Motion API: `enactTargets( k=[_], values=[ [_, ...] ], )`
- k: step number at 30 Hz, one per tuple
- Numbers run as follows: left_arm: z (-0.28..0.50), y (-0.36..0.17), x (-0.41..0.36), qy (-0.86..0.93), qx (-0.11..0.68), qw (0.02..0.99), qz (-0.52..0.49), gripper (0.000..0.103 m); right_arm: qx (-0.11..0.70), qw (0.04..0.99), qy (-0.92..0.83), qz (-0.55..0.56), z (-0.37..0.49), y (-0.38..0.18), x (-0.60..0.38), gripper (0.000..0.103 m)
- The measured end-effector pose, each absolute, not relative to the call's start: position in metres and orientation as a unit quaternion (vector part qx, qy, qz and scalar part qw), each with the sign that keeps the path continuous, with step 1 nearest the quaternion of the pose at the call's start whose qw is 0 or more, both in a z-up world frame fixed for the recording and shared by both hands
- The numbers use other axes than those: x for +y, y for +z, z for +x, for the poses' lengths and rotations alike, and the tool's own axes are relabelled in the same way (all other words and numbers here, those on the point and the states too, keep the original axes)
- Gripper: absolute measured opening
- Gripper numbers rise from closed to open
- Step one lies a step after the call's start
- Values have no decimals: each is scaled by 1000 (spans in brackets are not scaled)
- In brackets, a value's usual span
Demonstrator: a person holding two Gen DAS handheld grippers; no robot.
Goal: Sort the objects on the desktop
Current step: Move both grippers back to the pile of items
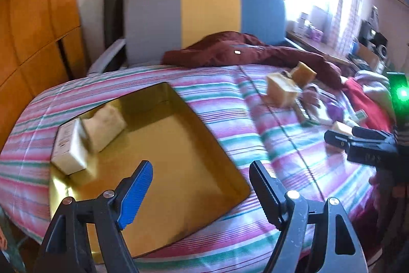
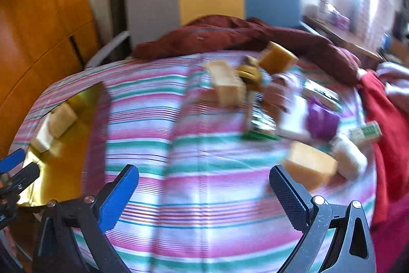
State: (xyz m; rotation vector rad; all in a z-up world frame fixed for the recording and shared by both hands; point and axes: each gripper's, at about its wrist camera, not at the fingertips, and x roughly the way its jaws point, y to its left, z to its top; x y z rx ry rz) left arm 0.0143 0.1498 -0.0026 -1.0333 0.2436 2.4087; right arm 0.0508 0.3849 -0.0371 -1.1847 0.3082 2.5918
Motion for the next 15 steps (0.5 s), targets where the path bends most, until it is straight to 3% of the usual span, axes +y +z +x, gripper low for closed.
enactTargets(
  k=[15],
  values=[
    [28, -8, 223, 843, 122, 349, -391, 82, 255, 309, 818, -413, 114, -44, 562, 103]
  ],
)
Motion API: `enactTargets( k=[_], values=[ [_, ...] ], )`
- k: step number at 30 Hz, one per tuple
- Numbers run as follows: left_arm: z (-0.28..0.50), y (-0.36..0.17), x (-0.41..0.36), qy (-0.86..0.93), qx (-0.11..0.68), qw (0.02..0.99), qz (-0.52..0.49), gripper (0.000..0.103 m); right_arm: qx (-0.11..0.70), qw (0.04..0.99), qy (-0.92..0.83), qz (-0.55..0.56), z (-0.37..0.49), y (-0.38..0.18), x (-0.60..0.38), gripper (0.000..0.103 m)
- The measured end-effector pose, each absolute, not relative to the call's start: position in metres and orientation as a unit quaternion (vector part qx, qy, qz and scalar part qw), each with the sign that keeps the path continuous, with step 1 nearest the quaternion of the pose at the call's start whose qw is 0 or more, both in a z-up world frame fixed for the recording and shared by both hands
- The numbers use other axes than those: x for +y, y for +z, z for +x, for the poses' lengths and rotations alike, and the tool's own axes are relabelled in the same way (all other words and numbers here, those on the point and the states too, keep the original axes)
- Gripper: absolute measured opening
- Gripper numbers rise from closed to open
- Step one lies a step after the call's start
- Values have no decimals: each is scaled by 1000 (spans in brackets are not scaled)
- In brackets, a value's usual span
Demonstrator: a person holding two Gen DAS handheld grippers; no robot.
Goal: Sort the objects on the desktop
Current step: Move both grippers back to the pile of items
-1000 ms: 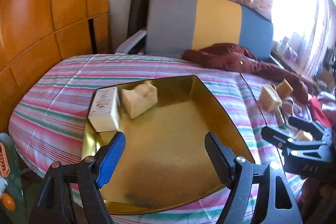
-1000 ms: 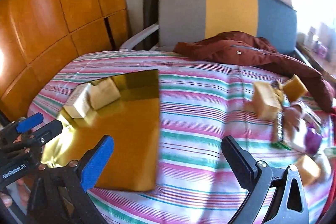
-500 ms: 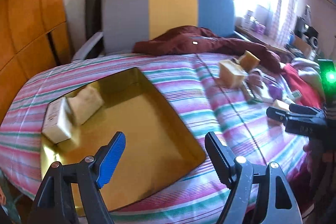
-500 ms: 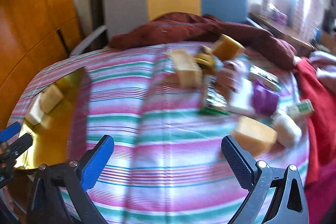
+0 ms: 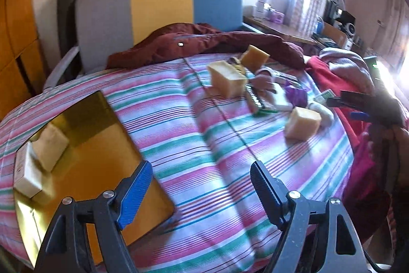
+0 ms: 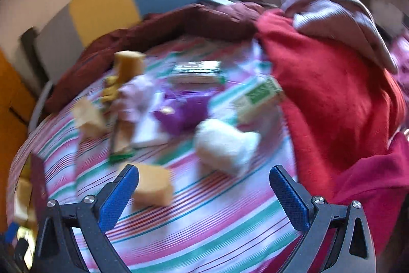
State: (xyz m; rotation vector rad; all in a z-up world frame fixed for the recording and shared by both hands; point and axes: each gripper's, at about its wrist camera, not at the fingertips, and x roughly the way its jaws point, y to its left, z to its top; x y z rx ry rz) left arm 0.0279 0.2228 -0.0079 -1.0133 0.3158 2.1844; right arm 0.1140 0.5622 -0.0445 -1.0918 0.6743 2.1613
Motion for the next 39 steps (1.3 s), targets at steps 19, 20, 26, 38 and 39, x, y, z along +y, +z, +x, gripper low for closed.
enactTargets(
  k=[19, 20, 26, 38, 39],
  values=[
    [45, -27, 335, 785, 191, 451, -379, 95, 310, 314, 773, -456, 88, -94, 609, 71],
    [47, -29, 343, 780, 196, 458, -378, 95, 312, 313, 772, -456, 88, -95, 609, 71],
    [58, -38, 386, 755, 206, 498, -375, 101, 315, 303, 785, -439, 95, -87, 606, 71],
    [59, -72, 446, 742, 232, 491, -393, 103, 326, 286, 792, -430, 90, -85, 608, 71],
    [57, -75, 450, 743, 230, 488, -397, 103, 326, 285, 792, -430, 89, -84, 609, 71]
  ],
)
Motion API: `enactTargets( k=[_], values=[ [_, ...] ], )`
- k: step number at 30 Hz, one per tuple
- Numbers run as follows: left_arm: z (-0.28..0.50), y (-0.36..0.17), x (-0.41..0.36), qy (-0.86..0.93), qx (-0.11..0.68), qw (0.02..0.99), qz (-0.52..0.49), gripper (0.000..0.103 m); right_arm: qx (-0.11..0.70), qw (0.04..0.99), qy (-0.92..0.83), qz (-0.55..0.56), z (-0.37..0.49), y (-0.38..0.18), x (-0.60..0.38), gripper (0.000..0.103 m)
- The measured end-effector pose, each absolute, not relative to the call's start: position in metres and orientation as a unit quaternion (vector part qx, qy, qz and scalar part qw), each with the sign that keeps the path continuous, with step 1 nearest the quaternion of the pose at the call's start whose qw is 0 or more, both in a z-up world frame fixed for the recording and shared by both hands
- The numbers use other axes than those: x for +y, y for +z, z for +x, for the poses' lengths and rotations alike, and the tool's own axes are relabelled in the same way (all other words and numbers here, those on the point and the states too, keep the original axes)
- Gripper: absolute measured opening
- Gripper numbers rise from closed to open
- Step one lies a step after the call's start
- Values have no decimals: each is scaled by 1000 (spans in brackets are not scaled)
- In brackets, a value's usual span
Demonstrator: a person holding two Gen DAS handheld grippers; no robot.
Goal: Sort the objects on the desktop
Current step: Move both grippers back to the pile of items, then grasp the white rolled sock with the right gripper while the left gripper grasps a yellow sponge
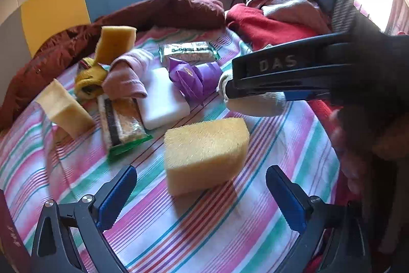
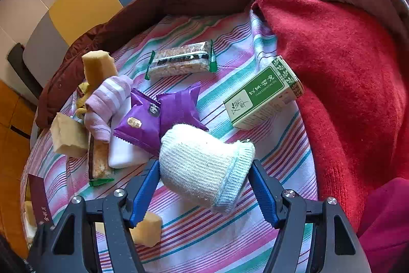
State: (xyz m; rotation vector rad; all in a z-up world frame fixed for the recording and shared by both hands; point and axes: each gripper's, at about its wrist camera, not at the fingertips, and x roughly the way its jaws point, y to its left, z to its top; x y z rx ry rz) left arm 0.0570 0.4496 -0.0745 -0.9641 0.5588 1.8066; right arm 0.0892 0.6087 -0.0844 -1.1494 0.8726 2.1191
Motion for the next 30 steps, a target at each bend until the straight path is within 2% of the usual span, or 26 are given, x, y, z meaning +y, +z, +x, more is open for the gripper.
enactTargets(
  k=[2, 4, 5, 6, 9, 12, 25, 30],
  values=[
    [55, -79, 455, 746, 231, 478, -401, 103, 327, 283, 793, -428, 89, -84, 609, 71],
    [52, -84, 459, 747, 235, 466, -411, 93, 330, 282, 793, -428, 89, -85, 610, 71],
    [49, -86, 460, 746, 229, 465, -419, 77, 332, 281, 793, -428, 89, -85, 610, 71],
    [46, -86, 459, 740, 212, 473, -429, 71, 333, 280, 793, -427, 89, -86, 611, 71],
    [44, -85, 456, 737, 193, 480, -435, 64, 335, 285, 791, -426, 89, -86, 611, 71],
    [45, -85, 450, 736, 193, 483, -433, 61, 336, 287, 789, -427, 88, -87, 612, 71],
    [34, -66, 384, 779, 151, 430, -430, 61, 327, 280, 814, -389, 94, -72, 608, 71],
    [32, -49, 353, 800, 131, 411, -417, 61, 315, 239, 852, -343, 94, -53, 596, 71]
  ],
)
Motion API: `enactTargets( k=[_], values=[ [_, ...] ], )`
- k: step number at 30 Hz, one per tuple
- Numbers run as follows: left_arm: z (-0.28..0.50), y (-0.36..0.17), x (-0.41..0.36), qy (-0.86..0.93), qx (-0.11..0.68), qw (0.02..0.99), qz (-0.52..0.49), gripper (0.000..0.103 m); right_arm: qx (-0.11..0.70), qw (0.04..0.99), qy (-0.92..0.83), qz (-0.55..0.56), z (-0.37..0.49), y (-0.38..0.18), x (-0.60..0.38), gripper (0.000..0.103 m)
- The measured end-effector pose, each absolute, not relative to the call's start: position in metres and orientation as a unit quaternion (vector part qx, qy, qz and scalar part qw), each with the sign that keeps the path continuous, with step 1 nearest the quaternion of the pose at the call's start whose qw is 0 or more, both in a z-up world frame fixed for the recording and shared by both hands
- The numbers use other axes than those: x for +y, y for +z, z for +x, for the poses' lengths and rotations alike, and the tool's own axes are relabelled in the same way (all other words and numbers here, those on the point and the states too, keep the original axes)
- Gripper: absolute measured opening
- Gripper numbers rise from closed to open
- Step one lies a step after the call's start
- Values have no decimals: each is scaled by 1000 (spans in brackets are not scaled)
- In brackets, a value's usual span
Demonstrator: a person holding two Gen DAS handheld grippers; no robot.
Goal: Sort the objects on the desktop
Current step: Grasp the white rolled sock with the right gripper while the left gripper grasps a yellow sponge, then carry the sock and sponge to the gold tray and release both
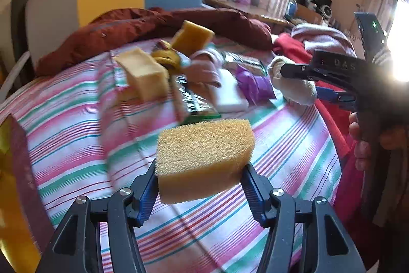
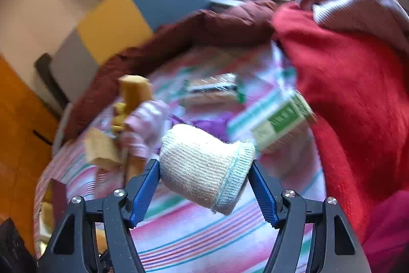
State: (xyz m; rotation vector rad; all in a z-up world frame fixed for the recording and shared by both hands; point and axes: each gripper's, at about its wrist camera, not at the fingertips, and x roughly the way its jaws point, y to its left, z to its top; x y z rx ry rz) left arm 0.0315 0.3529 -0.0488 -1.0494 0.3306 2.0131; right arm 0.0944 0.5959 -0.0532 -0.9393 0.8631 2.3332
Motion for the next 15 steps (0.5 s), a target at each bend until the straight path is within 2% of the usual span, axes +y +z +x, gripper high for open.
enactTargets(
  k=[15],
  values=[
    [8, -8, 221, 872, 87, 288, -385, 61, 223, 105, 898, -364, 62, -41, 533, 71]
  ],
)
